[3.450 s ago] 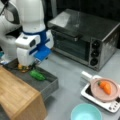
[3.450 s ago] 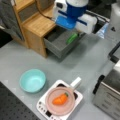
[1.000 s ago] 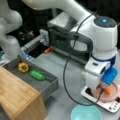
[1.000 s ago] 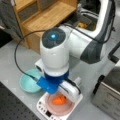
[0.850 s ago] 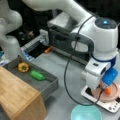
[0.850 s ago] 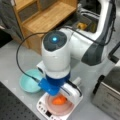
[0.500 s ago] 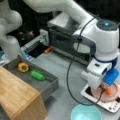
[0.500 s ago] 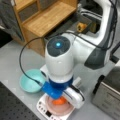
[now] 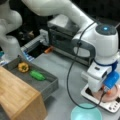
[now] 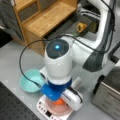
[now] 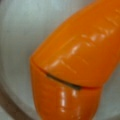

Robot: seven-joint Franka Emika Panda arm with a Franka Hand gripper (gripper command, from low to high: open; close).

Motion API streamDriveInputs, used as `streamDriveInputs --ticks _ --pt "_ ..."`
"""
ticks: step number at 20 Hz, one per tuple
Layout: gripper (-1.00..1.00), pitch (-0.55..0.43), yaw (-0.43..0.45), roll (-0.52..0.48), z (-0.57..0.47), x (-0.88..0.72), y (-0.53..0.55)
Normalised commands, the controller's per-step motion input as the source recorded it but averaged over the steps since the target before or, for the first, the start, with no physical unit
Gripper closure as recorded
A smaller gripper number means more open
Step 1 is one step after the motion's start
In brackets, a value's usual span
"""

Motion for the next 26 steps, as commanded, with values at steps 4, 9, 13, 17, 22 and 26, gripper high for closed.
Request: streamDriveInputs --ticks 4,9,13,17,22,26 --pt "-1.00 -0.051 -0.035 -0.139 -0.08 0.08 0.02" --pt "-1.00 -0.066 -0.042 -0.146 -0.09 0.04 0.04" --pt "-1.00 -0.069 -0.043 -0.157 -0.10 0.01 0.04" --pt "-1.00 -0.083 -0.040 -0.163 -0.10 0.01 0.03" --pt "-1.00 -0.098 -0.042 -0.166 -0.13 -0.01 0.04" --pt "-1.00 -0.103 -0.042 -0.176 -0.12 -0.03 0.05"
